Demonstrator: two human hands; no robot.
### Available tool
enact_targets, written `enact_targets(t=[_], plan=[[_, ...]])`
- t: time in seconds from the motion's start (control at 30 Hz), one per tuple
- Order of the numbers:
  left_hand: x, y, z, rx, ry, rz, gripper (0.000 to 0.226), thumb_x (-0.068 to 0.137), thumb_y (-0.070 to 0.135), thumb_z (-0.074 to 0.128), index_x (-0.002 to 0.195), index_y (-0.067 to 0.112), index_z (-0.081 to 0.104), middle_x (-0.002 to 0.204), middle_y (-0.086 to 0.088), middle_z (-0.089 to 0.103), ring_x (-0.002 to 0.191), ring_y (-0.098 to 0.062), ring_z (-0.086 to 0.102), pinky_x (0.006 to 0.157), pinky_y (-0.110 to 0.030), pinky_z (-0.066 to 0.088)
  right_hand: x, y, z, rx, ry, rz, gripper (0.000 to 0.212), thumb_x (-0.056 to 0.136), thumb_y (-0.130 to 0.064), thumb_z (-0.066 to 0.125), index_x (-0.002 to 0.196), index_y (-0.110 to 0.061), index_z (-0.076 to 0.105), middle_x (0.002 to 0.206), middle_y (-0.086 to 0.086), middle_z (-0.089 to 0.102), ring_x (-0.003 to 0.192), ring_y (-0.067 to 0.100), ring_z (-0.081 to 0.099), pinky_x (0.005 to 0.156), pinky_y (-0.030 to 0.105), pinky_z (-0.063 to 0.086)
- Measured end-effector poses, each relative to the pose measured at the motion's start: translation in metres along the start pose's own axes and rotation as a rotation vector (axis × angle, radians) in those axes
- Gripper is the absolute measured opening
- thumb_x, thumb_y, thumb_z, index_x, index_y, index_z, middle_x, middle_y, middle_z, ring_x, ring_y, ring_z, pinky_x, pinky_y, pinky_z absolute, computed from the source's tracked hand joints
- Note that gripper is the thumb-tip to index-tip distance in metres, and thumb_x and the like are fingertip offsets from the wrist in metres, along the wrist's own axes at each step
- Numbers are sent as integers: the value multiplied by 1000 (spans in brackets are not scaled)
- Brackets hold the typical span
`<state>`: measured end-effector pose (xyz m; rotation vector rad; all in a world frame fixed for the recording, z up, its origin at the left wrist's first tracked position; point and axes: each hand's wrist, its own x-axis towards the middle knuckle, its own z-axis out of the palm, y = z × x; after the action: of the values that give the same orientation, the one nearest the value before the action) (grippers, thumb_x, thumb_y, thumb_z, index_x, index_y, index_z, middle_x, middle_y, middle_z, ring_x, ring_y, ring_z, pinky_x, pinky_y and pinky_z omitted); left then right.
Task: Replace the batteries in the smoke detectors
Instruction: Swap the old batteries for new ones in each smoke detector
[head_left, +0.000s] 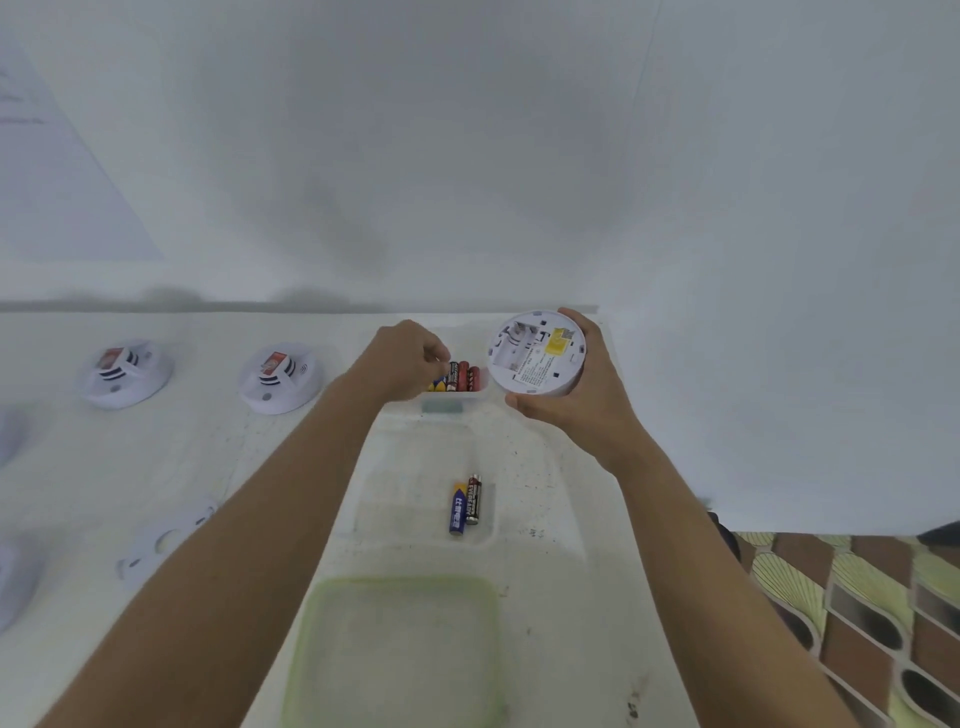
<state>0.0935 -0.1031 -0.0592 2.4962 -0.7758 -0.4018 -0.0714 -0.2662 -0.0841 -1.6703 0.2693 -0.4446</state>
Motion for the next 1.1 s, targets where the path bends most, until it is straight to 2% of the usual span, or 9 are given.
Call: enact_targets(t=[0.1,0.27,0.37,0.5,0.63,0.8,0.93,1.03,1.1], plan=[[18,-3,6,123,-55,-13,28,88,19,70,115,11,71,108,-6,72,99,-18,61,80,-21,42,4,4,-3,1,-3,5,96,68,9,86,145,-17,36,135,1,52,126,11,53,78,22,57],[30,-6,3,148,-132,-63,40,72,25,86,107,18,69,98,-1,69,79,-16,64,58,-23,45,8,10,-5,1,-9,18,94,68,10,86,143,-20,37,135,0,53,123,7,54,80,25,58],[32,-7,2,234,-189,-42,44,75,27,84,116,22,69,103,0,70,87,-18,63,64,-24,43,10,12,-6,12,-17,28,95,68,11,85,144,-20,36,135,-1,53,123,6,54,79,26,58],[31,-9,2,237,-181,-12,32,78,28,79,109,25,71,97,4,65,79,-12,58,58,-22,40,13,13,-3,6,-19,25,94,67,12,85,141,-22,37,132,-5,53,117,-3,55,79,24,58],[29,-14,4,187,-100,30,21,75,18,73,93,21,61,92,7,59,78,-14,56,56,-22,39,13,11,1,-8,-18,19,93,67,10,86,138,-26,38,129,-9,53,113,-7,55,82,28,59],[20,-13,3,28,13,115,14,77,12,65,87,22,67,87,4,65,79,-16,62,63,-22,45,11,8,2,-13,-21,4,90,68,11,85,133,-31,40,129,-6,54,114,-4,56,78,25,58],[4,-5,-3,-415,176,124,31,80,11,68,105,29,62,94,3,59,85,-16,69,72,-31,56,7,8,2,-16,-35,3,92,69,10,86,139,-26,38,135,-2,53,123,8,54,78,26,59],[-11,5,-9,-715,112,165,48,75,8,72,114,33,56,99,-4,57,88,-23,73,79,-43,60,5,7,2,-35,-34,-5,94,68,7,87,142,-22,38,135,-1,52,124,9,53,82,30,60],[-19,12,-11,-685,67,215,51,80,5,69,121,32,56,99,-1,61,86,-22,74,75,-38,56,4,5,1,-54,-30,-9,96,64,0,90,141,-23,38,133,-3,53,121,4,54,87,32,59]])
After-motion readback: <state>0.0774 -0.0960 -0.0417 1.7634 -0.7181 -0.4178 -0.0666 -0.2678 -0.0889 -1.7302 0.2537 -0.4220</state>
